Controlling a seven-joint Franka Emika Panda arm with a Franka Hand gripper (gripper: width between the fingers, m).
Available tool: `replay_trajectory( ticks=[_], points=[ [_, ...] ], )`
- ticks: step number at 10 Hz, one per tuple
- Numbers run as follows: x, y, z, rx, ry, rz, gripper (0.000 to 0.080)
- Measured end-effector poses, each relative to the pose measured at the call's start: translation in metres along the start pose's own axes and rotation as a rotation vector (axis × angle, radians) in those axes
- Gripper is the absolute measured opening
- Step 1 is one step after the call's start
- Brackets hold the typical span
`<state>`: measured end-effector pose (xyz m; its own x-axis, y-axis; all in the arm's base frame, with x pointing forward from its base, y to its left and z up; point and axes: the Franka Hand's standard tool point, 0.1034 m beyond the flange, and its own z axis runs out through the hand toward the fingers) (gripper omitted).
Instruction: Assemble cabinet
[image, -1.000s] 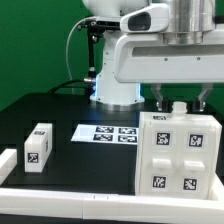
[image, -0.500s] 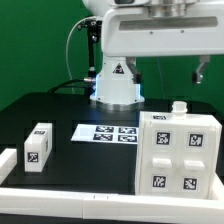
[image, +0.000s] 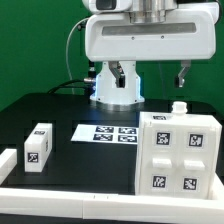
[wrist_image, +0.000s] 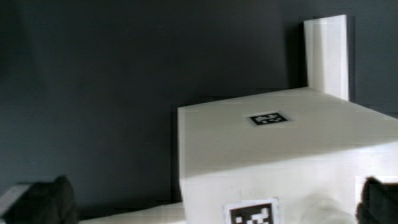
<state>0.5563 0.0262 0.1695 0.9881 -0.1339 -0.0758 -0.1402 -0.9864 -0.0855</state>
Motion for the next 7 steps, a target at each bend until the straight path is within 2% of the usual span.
replay_trajectory(
  ticks=[3, 4, 7],
  points=[
    [0.009, 0.069, 0.021, -0.050, -0.054, -0.006, 0.0797],
    [0.013, 0.085, 0.029, -0.057, -0.038, -0.034, 0.0797],
    [0.013, 0.084, 0.030, -0.058, -0.039, -0.031, 0.0797]
  ],
)
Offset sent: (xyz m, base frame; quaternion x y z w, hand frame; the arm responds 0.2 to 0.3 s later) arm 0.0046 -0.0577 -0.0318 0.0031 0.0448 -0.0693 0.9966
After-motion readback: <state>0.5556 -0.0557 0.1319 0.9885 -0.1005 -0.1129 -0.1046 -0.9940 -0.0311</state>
